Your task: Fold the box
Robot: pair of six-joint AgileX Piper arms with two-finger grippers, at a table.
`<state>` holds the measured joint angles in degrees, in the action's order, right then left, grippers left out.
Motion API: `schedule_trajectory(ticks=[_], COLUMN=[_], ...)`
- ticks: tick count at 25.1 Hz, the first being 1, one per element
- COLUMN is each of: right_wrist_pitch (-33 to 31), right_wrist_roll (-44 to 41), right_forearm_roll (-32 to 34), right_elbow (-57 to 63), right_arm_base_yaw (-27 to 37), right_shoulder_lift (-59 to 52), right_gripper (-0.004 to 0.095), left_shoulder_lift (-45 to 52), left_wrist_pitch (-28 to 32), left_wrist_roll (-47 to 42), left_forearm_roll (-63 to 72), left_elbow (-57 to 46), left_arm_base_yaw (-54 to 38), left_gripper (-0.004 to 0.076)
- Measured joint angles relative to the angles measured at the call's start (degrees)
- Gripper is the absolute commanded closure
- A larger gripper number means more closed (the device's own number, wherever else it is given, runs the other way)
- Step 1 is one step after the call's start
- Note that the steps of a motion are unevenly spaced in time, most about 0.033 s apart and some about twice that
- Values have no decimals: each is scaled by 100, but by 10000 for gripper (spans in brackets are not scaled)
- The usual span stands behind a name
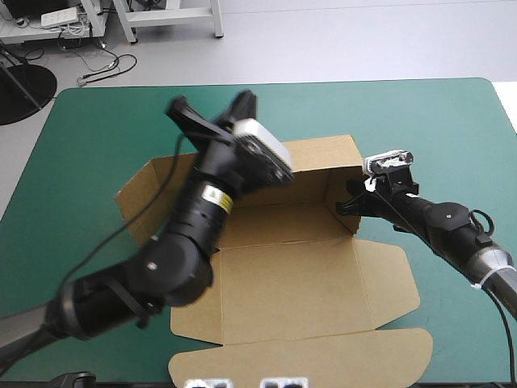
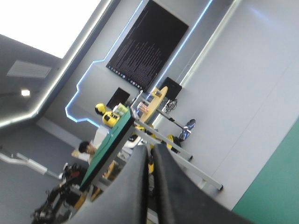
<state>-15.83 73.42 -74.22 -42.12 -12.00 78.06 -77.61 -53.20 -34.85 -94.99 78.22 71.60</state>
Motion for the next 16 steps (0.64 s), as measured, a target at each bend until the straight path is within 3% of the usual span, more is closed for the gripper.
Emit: schedule_trajectory(ticks=[5,9,13,16], right_wrist_pitch=[0,-257,-1245,-2915], right_wrist_roll=[-687,-1869,-3668,-5794], right_forearm_roll=[565,1688,3269,4817], right_elbow=[-126,-435,-1099,-2222], right_arm_base_yaw=[-7,-37,-80,-106], right_shoulder_lift=[0,48,119,400], right_gripper=[908,908,908,908], left_shoulder_lift=[306,306,301,301], left_wrist_pitch=[295,574,561,-99], left_wrist_roll=[767,1453,2287,3580], left_forearm_roll=[1466,3054,5361,7966], left_elbow=[790,1044,1071,1071], left_arm_base_yaw=[-1579,-3322,-5309,-7272], left_gripper=[720,720,720,720])
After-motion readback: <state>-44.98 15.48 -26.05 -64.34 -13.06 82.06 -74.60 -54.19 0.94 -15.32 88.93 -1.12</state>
